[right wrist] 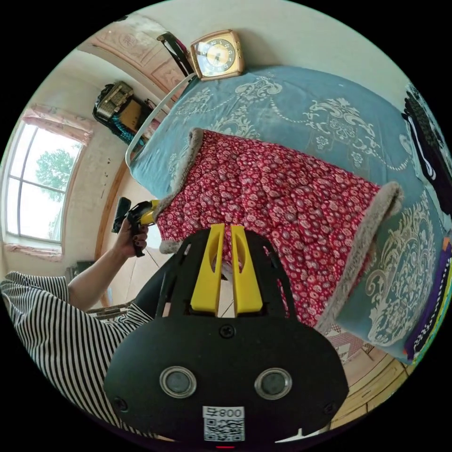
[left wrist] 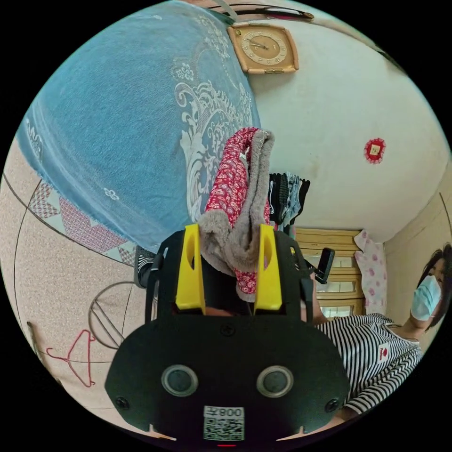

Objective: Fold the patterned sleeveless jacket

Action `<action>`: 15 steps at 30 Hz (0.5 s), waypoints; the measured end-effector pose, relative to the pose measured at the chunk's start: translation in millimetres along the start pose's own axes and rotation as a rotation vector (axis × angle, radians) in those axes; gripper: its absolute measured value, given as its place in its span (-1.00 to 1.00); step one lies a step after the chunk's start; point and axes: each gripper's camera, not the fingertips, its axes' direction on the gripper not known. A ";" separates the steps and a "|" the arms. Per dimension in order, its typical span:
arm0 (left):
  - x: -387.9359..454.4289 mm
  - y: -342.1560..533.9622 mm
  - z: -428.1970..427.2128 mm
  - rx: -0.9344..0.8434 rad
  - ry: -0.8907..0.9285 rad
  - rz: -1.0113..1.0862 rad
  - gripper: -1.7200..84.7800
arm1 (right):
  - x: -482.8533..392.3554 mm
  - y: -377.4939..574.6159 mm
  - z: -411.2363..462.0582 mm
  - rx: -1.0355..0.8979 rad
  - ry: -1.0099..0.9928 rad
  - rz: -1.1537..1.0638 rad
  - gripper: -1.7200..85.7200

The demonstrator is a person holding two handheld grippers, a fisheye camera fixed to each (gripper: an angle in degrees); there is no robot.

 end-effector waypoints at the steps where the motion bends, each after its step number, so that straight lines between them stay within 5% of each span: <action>1: 0.6 1.0 -1.2 -0.001 0.008 0.007 -0.56 | -11.9 -22.9 10.7 -0.017 -0.030 -0.025 -0.82; 15: 45.8 38.0 22.9 -0.063 -0.135 0.194 -0.65 | -110.5 -211.4 153.1 -0.286 -0.025 -0.038 -0.65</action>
